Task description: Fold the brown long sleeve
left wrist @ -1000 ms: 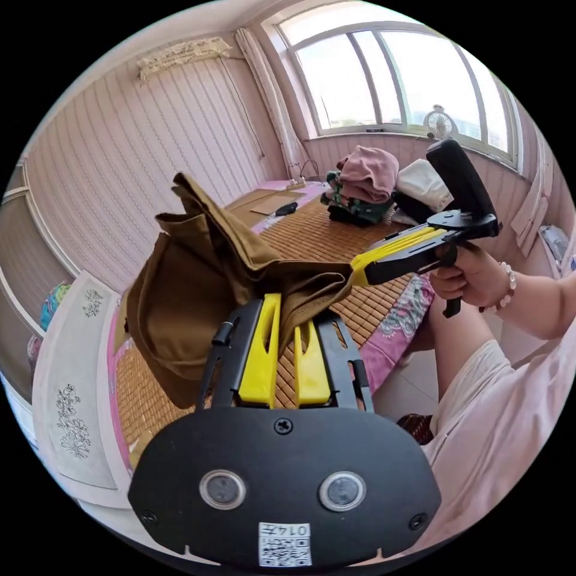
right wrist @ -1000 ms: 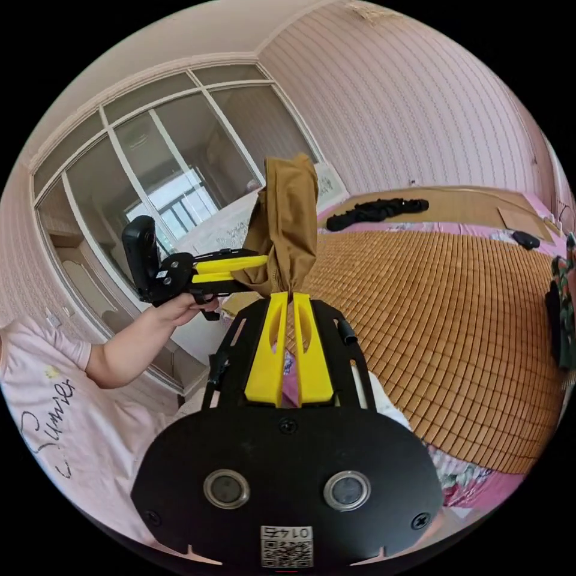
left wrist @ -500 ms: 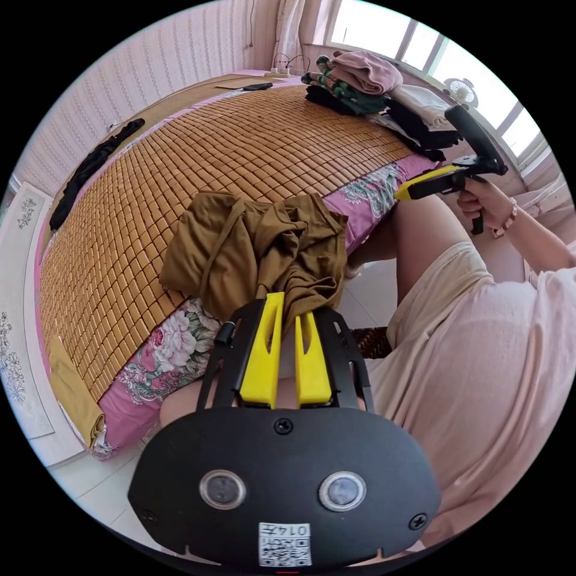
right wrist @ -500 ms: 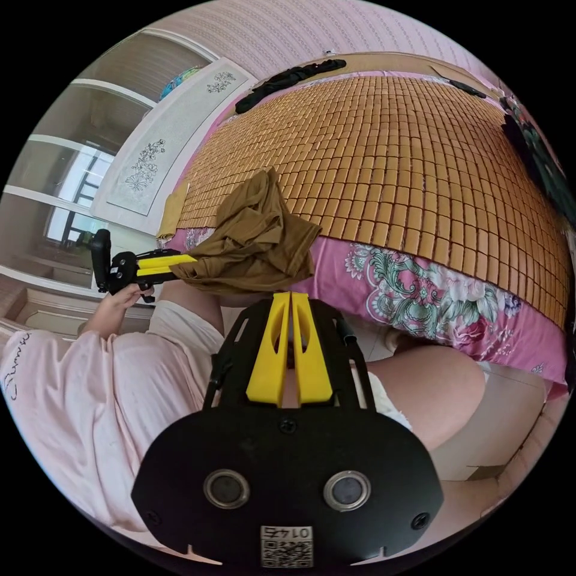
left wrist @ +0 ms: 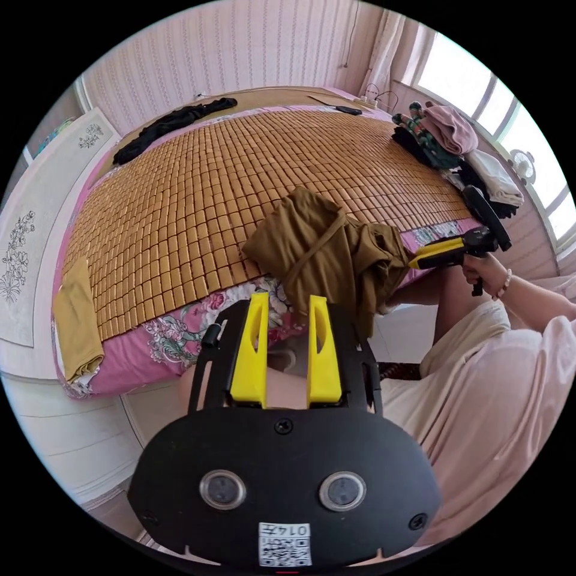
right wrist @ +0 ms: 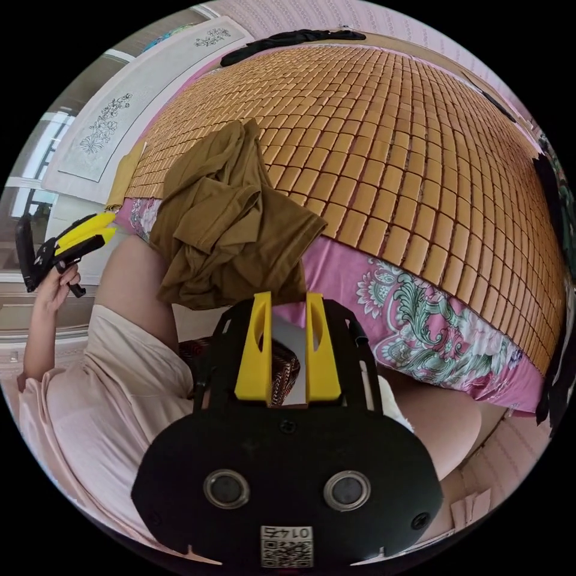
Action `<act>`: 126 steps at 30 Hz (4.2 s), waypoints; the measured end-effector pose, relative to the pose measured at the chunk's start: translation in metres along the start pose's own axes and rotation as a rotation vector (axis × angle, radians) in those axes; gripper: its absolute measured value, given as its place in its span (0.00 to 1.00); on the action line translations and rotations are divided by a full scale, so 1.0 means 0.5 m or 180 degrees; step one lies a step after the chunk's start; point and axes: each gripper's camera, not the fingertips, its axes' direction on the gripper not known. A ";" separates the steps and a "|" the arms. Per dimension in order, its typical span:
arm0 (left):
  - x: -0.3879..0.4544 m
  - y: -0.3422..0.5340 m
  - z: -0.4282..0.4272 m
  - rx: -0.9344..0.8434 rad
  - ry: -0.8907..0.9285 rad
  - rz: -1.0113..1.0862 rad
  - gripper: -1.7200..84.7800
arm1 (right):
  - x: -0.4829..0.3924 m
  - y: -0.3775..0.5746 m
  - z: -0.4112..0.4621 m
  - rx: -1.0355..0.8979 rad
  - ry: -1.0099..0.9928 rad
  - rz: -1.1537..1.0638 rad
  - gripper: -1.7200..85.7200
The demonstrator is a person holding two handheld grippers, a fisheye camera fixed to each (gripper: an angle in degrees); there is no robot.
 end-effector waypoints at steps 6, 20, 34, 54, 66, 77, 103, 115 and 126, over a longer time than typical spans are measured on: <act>0.039 -0.048 0.095 -0.0413 -0.0193 0.0195 0.11 | -0.004 0.008 -0.003 0.0151 -0.0379 -0.0174 0.08; 0.102 0.001 -0.100 -0.0548 -0.0638 0.0316 0.02 | 0.064 0.086 -0.079 0.0384 -0.0795 -0.0070 0.03; 0.064 0.097 -0.369 0.0111 -0.0841 0.0393 0.01 | 0.157 0.297 -0.323 0.1413 -0.1402 0.0022 0.02; -0.121 0.410 -0.976 0.2978 0.0472 0.0243 0.01 | 0.171 0.728 -0.925 0.4202 -0.1912 -0.1030 0.02; -0.087 0.506 -1.456 0.4399 -0.0165 0.1056 0.01 | -0.096 0.878 -1.412 0.4997 -0.0509 -0.2608 0.02; -0.337 0.011 -1.154 0.2335 -0.0022 -0.0376 0.01 | 0.099 0.238 -1.186 0.3257 -0.0904 -0.0595 0.02; -0.354 0.134 -0.113 0.0311 -0.0057 -0.0821 0.01 | 0.259 0.112 -0.234 0.1104 -0.1012 0.0253 0.02; -0.362 0.172 -0.011 0.0018 -0.0025 -0.0531 0.02 | 0.221 0.178 -0.130 0.0558 -0.1159 0.0151 0.02; -0.404 0.185 0.035 0.0014 -0.0440 -0.0802 0.03 | 0.215 0.158 -0.103 0.0605 -0.0787 0.0305 0.05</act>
